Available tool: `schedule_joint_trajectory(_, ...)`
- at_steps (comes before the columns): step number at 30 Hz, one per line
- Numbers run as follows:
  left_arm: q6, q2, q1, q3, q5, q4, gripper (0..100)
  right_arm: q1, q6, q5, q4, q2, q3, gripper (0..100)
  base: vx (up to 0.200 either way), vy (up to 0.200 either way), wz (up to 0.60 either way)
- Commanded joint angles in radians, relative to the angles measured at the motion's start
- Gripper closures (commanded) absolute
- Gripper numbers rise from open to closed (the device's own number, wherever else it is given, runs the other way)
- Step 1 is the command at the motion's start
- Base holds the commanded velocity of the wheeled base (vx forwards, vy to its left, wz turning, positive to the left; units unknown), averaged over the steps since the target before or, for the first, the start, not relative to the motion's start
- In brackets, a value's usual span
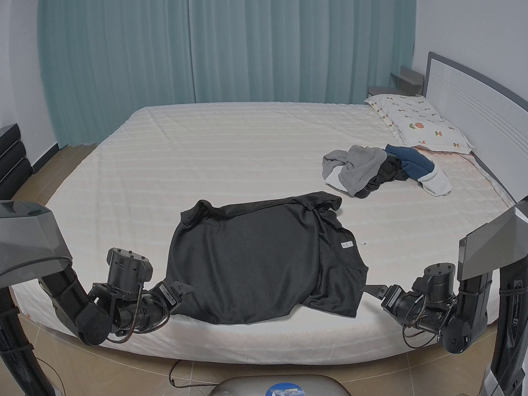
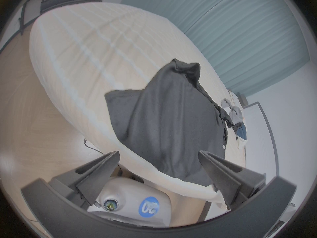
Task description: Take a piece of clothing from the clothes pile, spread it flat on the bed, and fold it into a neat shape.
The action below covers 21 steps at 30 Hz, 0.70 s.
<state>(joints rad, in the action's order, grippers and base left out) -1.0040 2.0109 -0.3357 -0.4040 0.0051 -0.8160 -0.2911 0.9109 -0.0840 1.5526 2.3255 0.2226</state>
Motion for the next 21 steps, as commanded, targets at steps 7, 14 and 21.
schedule_joint_trajectory(7, 0.078, 0.095, 0.092, -0.035, 0.062, -0.003, 0, -0.013, -0.001, 0.0, 0.012, 0.029, 0.009, 0, 0.0, 0.0, 0.0)
schedule_joint_trajectory(14, 0.076, 0.172, 0.136, -0.095, 0.064, -0.005, 0, -0.016, -0.001, 0.0, 0.012, 0.031, 0.011, 0, 0.0, 0.0, 0.0)
schedule_joint_trajectory(21, 0.068, 0.197, 0.149, -0.113, 0.064, -0.031, 0, -0.016, -0.001, 0.0, 0.012, 0.031, 0.011, 0, 0.0, 0.0, 0.0)
